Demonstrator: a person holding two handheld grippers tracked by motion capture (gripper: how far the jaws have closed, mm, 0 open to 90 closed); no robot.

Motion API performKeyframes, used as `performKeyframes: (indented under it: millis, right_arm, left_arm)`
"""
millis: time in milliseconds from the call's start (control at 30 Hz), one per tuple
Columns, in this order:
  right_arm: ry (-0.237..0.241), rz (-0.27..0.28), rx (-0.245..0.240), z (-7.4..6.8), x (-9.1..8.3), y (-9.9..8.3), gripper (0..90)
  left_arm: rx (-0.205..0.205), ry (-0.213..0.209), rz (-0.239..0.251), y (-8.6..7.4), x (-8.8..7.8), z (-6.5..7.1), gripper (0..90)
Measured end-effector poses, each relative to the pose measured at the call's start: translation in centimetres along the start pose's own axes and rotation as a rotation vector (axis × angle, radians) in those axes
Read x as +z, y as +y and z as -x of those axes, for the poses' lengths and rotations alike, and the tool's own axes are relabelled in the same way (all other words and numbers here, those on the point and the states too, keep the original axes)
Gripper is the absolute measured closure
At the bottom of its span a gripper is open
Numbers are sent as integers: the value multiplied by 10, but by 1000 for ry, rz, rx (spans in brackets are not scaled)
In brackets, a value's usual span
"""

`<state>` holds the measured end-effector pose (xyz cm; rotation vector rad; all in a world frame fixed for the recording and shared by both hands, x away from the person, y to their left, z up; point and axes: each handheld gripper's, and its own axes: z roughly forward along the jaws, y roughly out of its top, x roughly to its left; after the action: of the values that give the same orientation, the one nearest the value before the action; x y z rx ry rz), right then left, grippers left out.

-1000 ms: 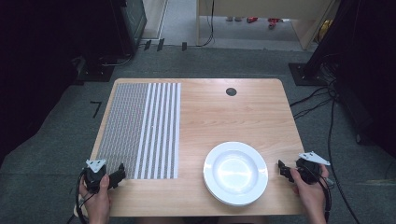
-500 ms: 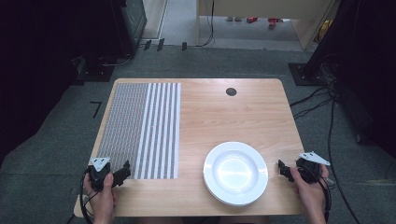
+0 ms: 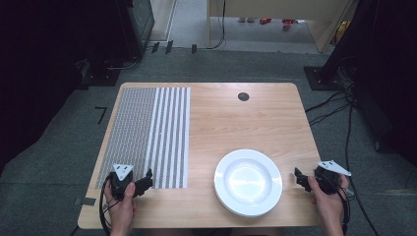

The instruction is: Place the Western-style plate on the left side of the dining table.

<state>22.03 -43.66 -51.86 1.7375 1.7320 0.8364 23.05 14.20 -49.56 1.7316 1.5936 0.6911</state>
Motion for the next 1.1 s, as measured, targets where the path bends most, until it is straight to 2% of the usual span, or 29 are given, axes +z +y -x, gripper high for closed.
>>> performKeyframes:
  millis: [200,367,800,1000,1100]
  right_arm:
    - [-5,26,5,-2,-5,1,143]
    - [-1,33,10,-5,-8,2,143]
    - [38,55,-7,-17,-16,4,143]
    - [47,59,-6,-21,-17,5,143]
    - [72,63,-3,-26,-18,7,143]
  left_arm:
    - [22,-40,-1,0,1,21,192]
    - [31,-55,3,2,1,31,192]
    - [84,-126,-7,2,5,72,192]
    - [100,-145,-13,1,7,83,192]
    - [98,-156,-15,3,9,89,192]
